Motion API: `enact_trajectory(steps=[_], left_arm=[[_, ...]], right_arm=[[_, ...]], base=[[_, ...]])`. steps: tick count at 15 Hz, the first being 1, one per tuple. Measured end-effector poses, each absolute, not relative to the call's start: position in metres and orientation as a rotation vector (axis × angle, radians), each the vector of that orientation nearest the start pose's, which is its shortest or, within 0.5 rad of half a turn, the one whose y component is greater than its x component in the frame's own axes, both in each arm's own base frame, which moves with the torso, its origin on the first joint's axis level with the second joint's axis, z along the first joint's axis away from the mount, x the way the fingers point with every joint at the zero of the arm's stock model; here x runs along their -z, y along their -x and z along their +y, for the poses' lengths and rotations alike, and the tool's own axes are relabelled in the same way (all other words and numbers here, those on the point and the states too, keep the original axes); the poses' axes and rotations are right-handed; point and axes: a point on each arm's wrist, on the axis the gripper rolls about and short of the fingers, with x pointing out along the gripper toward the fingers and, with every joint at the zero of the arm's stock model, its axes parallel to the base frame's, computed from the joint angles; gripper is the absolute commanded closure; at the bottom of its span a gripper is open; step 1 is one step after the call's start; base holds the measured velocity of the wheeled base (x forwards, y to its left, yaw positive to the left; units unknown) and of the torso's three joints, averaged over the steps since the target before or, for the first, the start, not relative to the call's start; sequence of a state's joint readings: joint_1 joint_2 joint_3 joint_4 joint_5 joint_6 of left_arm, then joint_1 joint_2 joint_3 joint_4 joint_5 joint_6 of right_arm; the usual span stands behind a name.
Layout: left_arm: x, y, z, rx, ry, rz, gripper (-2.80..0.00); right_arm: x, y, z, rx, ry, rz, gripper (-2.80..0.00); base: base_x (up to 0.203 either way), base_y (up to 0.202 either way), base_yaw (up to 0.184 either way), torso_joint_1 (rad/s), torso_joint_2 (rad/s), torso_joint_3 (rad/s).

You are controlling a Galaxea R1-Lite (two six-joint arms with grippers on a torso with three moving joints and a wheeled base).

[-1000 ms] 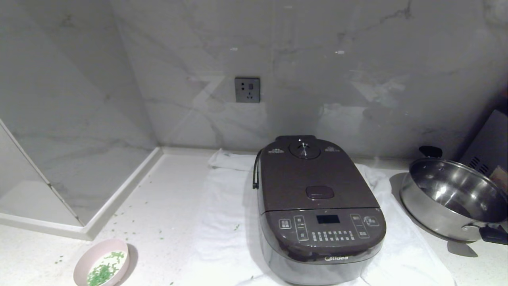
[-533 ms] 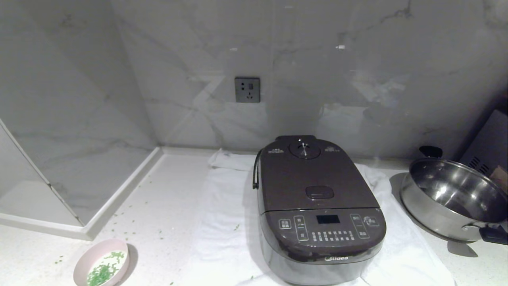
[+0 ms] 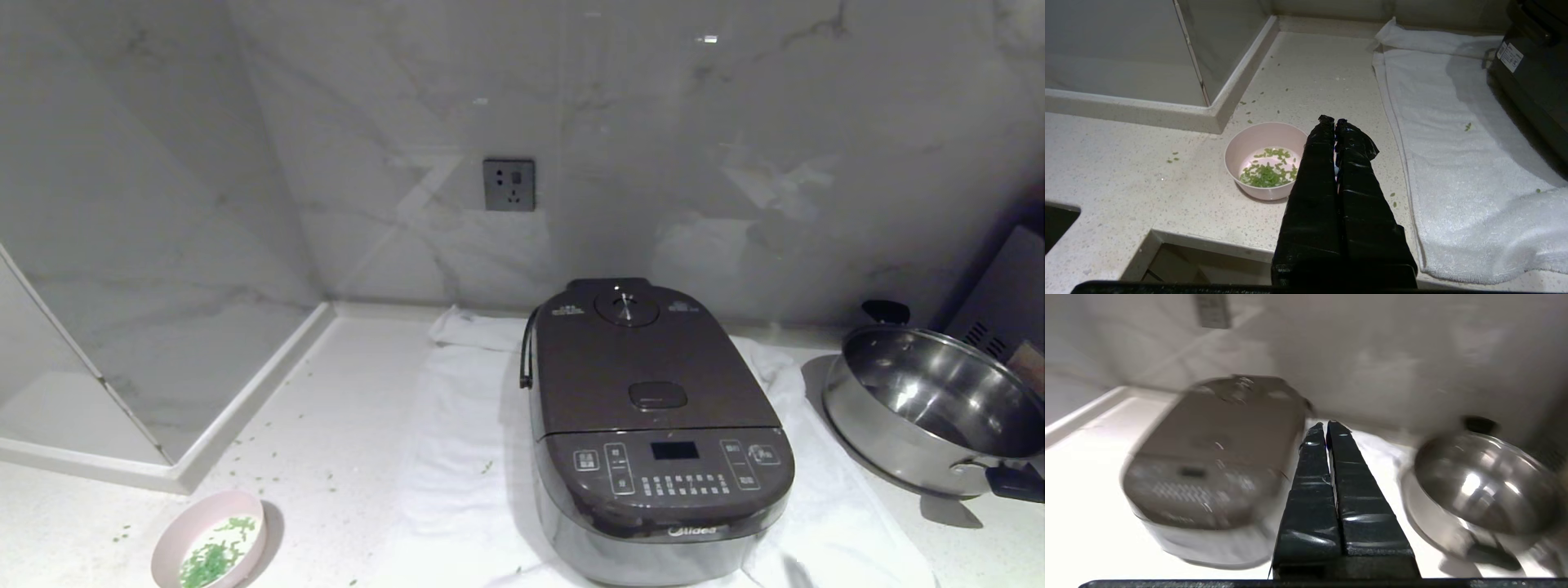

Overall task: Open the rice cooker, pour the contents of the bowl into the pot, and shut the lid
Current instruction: Open the rice cooker

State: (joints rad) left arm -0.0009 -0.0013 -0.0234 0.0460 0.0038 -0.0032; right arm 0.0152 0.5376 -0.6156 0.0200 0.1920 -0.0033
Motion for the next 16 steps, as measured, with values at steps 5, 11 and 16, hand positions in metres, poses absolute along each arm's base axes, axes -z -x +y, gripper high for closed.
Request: enact_trajectory(steps=[5,11,16], left_arm=[[-0.077,0.025,0.000,-0.004,0.004,0.024,0.00],[-0.077,0.025,0.000,-0.004,0.004,0.024,0.00],[-0.077,0.025,0.000,-0.002,0.004,0.024,0.00]], right_arm=[[-0.307,-0.090,0.016,-0.348,-0.082,0.192,0.00],[-0.287,-0.192,0.055,-0.371,-0.182,0.741,0.00],[-0.252,-0.230,0.113,-0.311,-0.147,0.915,0.00]], base=[[0.000,0.000,0.000,0.000,0.00,0.000],[0.000,0.000,0.000,0.000,0.00,0.000],[0.000,0.000,0.000,0.000,0.00,0.000]])
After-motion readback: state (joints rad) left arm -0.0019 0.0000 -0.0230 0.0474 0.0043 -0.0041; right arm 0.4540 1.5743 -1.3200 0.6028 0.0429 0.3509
